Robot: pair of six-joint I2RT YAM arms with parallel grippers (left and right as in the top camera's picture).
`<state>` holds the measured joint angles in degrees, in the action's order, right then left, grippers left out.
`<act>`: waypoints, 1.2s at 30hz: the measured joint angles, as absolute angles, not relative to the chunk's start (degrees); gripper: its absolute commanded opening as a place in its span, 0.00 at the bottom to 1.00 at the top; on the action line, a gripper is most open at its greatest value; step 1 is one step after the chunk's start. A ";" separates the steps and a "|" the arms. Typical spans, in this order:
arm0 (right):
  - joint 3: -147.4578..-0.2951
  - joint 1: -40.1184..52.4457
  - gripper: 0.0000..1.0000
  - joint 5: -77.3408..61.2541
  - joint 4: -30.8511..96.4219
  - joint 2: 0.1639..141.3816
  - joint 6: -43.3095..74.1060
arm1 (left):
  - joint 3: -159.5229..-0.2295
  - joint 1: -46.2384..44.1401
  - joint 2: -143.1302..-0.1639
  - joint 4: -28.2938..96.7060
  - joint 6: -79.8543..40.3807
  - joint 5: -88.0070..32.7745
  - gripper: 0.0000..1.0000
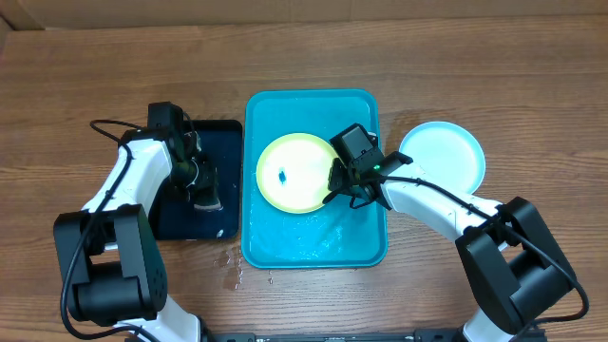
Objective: Clean dirty plates on tray and stack at the side
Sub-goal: 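Dip the sponge into the black tray water with the left gripper, then move the wet sponge onto the yellow plate with the left gripper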
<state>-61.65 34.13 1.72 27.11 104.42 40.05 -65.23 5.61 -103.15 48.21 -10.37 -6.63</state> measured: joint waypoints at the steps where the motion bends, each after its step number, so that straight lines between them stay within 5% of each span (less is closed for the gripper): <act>1: -61.65 34.13 0.24 1.74 27.09 104.42 40.05 | -65.23 5.61 -103.15 48.12 -10.37 -6.63 0.22; 10: -61.65 34.13 0.24 1.72 27.11 104.42 40.03 | -62.98 5.61 -103.15 45.21 -10.50 -6.61 0.15; 12: -61.65 34.13 0.24 1.72 27.09 104.42 40.01 | -62.92 5.61 -103.15 44.95 -10.57 -6.55 0.04; 17: -61.65 34.13 0.24 1.72 27.11 104.42 40.03 | -62.89 5.56 -103.15 44.91 -10.50 -5.63 0.04; 21: -61.65 34.13 0.37 1.63 27.11 104.42 40.45 | -62.89 5.23 -103.15 44.95 -10.48 -5.15 0.04; 29: -61.65 34.13 0.37 0.58 26.52 104.42 40.47 | -64.97 6.17 -101.34 51.37 -10.31 -4.60 0.04; 36: -61.58 34.13 0.19 0.27 25.23 104.42 40.80 | -67.42 6.59 -84.23 50.61 -10.79 -5.15 0.04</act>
